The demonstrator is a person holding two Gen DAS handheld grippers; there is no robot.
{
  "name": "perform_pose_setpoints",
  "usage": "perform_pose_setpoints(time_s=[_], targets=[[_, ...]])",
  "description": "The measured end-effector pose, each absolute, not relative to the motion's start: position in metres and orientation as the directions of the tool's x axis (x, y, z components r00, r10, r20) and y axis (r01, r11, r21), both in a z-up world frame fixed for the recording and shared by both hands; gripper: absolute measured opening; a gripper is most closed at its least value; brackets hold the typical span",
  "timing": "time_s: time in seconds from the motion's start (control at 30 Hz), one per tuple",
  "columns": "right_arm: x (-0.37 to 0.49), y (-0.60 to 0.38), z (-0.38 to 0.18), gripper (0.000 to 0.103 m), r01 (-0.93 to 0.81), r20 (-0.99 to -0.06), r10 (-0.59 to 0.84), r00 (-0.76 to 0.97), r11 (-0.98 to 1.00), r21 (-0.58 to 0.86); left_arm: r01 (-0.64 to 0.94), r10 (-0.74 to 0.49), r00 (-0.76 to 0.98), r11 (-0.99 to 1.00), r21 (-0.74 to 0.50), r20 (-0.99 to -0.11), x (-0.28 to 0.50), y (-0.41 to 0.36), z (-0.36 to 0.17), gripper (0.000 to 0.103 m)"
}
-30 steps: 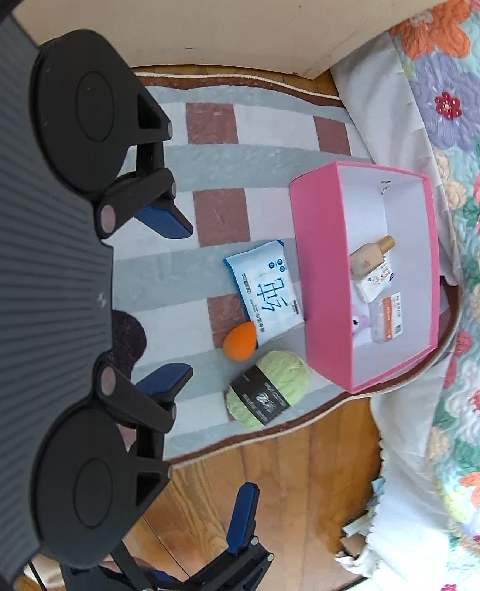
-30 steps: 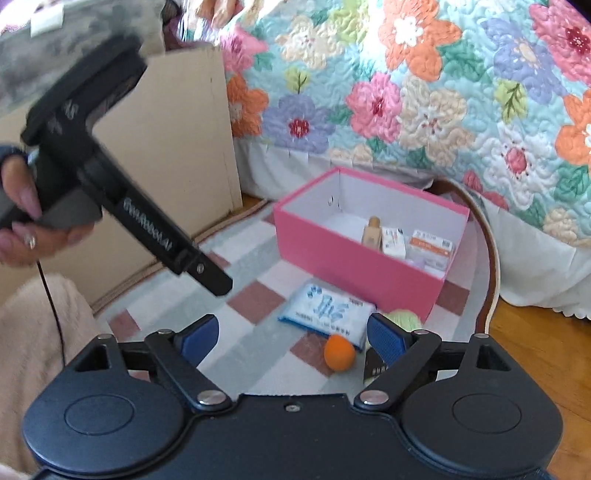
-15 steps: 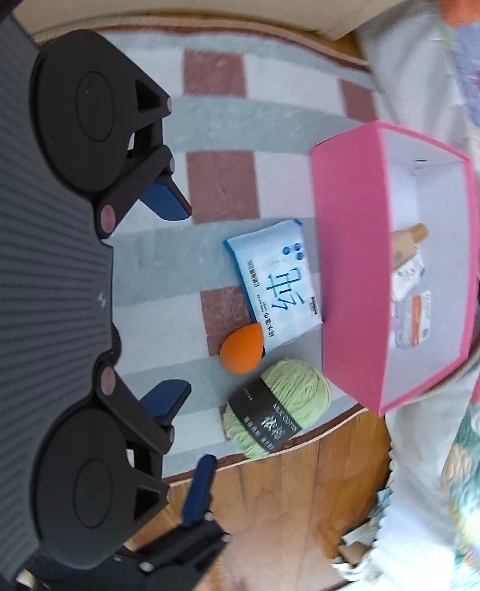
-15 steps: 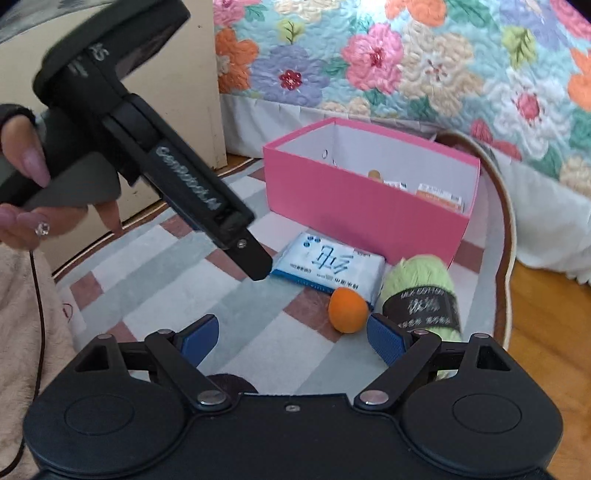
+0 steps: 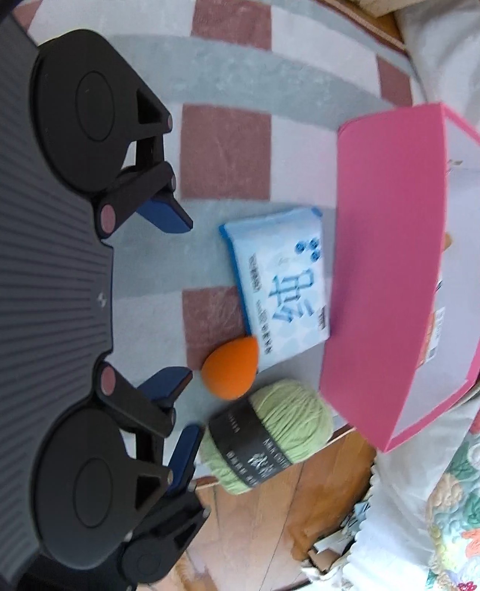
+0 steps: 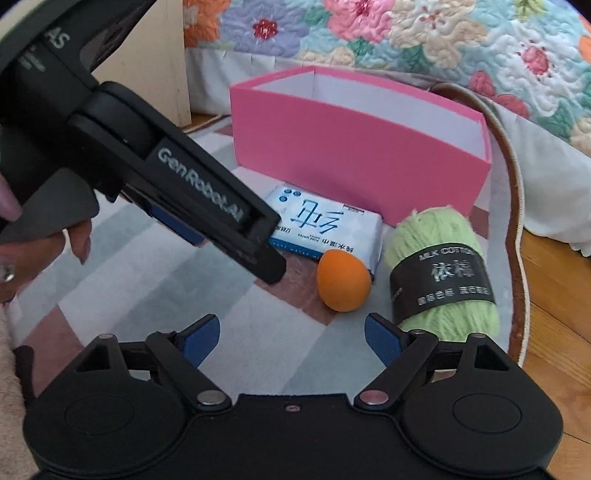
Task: Organize objects
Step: 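Lower the open left tool around the orange sponge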
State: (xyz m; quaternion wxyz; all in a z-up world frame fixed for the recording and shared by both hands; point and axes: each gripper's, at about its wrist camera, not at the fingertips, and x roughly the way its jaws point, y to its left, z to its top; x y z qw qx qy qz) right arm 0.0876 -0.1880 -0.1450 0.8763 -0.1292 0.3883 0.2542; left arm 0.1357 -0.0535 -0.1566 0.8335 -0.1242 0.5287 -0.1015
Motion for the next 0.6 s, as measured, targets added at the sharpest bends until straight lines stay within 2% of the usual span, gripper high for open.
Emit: perform_pose_setpoints(time_s=[0.13, 0.23, 0.4, 0.53, 0.6], targets=[[0.096, -0.183, -0.156, 0.085, -0.508, -0.757, 0.321, 0.568, 0.861, -0.016, 0.057, -0.322, 0.42, 0.942, -0.33, -0.848, 0.133, -0.064, -0.163, 0.075], [0.101, -0.182, -0.162, 0.085, -0.488, -0.765, 0.308, 0.566, 0.873, -0.009, 0.019, -0.376, 0.386, 0.916, -0.4, -0.843, 0.139, -0.063, -0.174, 0.073], [0.106, -0.183, -0.167, 0.085, -0.49, -0.765, 0.285, 0.578, 0.871, -0.046, 0.018, -0.379, 0.428, 0.911, -0.412, -0.82, 0.144, -0.066, -0.179, 0.061], [0.11, -0.186, -0.165, 0.085, -0.465, -0.75, 0.299, 0.59, 0.885, -0.012, 0.016, -0.371, 0.454, 0.912, -0.409, -0.81, 0.15, -0.064, -0.181, 0.052], [0.111, -0.187, -0.165, 0.084, -0.457, -0.743, 0.307, 0.595, 0.89, 0.001, 0.016, -0.378, 0.476, 0.906, -0.422, -0.794, 0.154, -0.061, -0.182, 0.042]])
